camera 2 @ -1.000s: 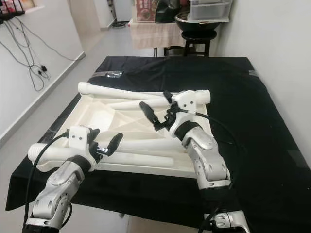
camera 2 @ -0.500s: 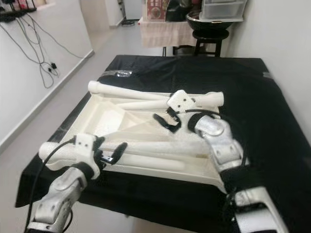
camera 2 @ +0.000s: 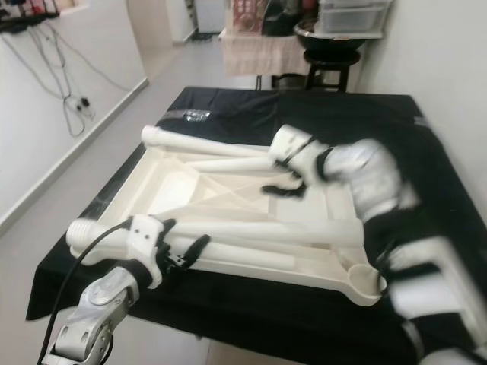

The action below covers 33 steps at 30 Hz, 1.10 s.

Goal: Building children table

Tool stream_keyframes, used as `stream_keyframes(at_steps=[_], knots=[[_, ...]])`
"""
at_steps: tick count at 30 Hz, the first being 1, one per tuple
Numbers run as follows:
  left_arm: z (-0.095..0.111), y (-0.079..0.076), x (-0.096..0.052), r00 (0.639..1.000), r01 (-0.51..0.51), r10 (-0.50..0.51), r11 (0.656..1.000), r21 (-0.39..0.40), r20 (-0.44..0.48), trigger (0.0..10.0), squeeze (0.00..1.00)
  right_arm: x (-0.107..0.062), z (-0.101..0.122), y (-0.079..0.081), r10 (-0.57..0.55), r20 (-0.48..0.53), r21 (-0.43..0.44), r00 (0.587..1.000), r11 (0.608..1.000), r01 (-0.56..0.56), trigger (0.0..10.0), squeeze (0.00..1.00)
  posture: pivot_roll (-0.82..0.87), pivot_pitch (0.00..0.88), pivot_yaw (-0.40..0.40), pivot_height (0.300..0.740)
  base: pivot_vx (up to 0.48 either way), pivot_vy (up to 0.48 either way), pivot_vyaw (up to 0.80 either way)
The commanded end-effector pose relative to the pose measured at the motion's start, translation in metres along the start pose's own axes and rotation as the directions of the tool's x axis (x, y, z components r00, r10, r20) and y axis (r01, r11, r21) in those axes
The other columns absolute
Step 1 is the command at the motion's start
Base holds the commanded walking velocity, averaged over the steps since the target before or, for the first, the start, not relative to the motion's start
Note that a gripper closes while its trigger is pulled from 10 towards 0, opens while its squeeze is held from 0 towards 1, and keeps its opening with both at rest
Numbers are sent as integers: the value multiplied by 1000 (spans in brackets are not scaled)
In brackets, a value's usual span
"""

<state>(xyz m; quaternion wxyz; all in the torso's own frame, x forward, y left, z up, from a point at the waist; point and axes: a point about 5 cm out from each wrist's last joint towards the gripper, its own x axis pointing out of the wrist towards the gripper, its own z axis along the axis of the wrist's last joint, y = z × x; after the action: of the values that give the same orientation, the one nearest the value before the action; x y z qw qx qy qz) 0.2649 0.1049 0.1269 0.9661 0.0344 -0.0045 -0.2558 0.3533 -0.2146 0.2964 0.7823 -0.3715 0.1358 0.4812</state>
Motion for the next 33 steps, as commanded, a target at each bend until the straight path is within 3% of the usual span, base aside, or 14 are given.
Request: stream_keyframes(at_steps=[1, 2, 4, 5, 11, 16, 22, 29, 31, 33], knots=[[8, 4, -1, 1000, -7, 7, 999, 37, 23, 10000, 0, 4, -1, 9, 117, 26, 17, 993, 993, -117, 10000, 0, 44, 0, -40, 740, 0, 0, 0], [9, 4, -1, 1000, -7, 6, 999, 38, 26, 10000, 0, 4, -1, 9, 125, 24, 17, 992, 992, -125, 10000, 0, 44, 0, -40, 740, 0, 0, 0], [21, 4, 1, 998, 6, -9, 999, 48, 60, 10000, 0, -4, -17, 22, 245, -162, 25, 956, 969, -245, 10000, 0, 37, 0, -41, 740, 0, 0, 0], [24, 3, 1, 998, 13, -17, 999, 49, 68, 10000, 0, -6, -21, 24, 264, -206, 34, 942, 964, -263, 10000, 0, 35, 0, -42, 740, 0, 0, 0], [28, -8, -1, 993, 94, -96, 995, 26, 72, 10000, 0, -9, -37, 30, 295, -382, 53, 876, 953, -298, 10000, 0, 29, 0, -40, 740, 0, 0, 0], [12, -15, -5, 991, 134, -134, 991, 6, -1, 10000, 0, 1, -49, 31, 274, -484, 97, 831, 961, -260, 10000, 0, 31, 0, -37, 740, 0, 0, 0], [7, -17, -8, 988, 150, -150, 989, -6, -34, 10000, 0, 3, -54, 31, 258, -525, 112, 811, 966, -235, 10000, 0, 31, 0, -37, 740, 0, 0, 0], [1, -19, -10, 982, 173, -175, 984, -31, -67, 10000, 0, 19, -78, 37, 167, -702, 51, 692, 981, -185, 10000, 0, 30, 0, -33, 740, 0, 0, 0], [1, -19, -10, 982, 173, -175, 984, -31, -67, 10000, 0, 21, -79, 38, 164, -711, 46, 684, 981, -187, 10000, 0, 30, 0, -33, 740, 0, 0, 0], [1, -20, -8, 982, 175, -177, 984, -37, -64, 10000, 0, 32, -86, 44, 140, -761, 9, 633, 978, -206, 10000, 0, 25, 0, -33, 740, 0, 0, 0]])
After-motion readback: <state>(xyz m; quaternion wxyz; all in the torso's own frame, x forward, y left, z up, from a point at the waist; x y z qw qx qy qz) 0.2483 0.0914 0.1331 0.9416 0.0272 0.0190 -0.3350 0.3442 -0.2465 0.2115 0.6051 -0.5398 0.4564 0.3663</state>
